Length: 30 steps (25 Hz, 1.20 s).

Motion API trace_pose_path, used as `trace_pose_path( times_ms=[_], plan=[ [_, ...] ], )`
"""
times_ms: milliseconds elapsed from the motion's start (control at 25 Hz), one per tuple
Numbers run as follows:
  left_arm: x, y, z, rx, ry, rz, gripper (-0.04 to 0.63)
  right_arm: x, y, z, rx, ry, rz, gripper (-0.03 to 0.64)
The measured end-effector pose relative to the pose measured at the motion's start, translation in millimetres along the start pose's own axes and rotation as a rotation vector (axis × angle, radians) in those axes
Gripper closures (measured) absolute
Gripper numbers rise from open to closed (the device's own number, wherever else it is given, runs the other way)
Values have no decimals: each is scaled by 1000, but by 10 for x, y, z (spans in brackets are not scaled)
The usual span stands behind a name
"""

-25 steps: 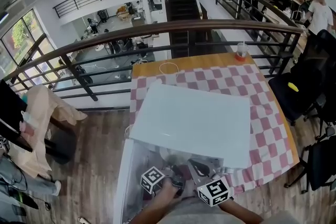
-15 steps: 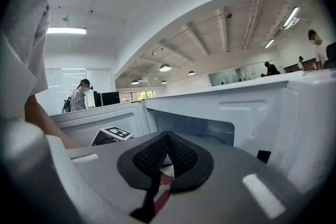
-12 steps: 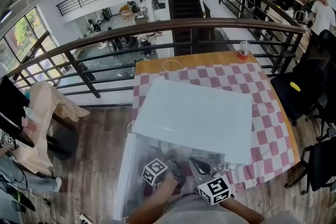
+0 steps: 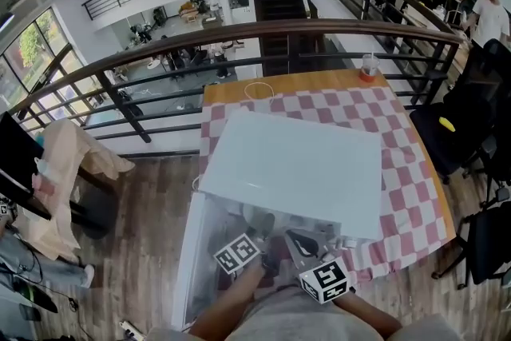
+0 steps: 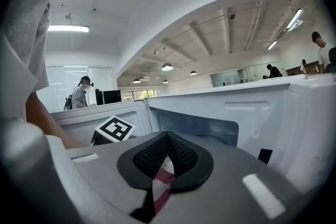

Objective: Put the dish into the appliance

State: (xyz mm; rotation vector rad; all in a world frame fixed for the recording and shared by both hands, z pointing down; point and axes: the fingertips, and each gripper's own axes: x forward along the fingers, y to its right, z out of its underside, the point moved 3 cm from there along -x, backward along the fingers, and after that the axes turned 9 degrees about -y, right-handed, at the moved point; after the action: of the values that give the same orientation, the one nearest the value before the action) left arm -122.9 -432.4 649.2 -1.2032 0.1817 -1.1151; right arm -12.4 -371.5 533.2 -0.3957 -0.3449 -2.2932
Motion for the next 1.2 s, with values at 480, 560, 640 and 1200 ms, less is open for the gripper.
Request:
trace_pose_path(
  times_ms=[480, 560, 640, 1200],
  plan=[
    [-281, 96, 210, 631, -25, -284, 253, -39, -12, 4, -10, 9, 11, 618],
    [-236, 114, 258, 646, -47, -273, 317, -48, 2, 5, -11, 11, 14, 618],
    [-188, 102, 275, 641, -64, -273, 366, -63, 13, 15, -12, 13, 17, 618],
    [385, 194, 17, 690, -125, -271, 395, -105, 87, 25, -10, 13, 45, 618]
  ],
)
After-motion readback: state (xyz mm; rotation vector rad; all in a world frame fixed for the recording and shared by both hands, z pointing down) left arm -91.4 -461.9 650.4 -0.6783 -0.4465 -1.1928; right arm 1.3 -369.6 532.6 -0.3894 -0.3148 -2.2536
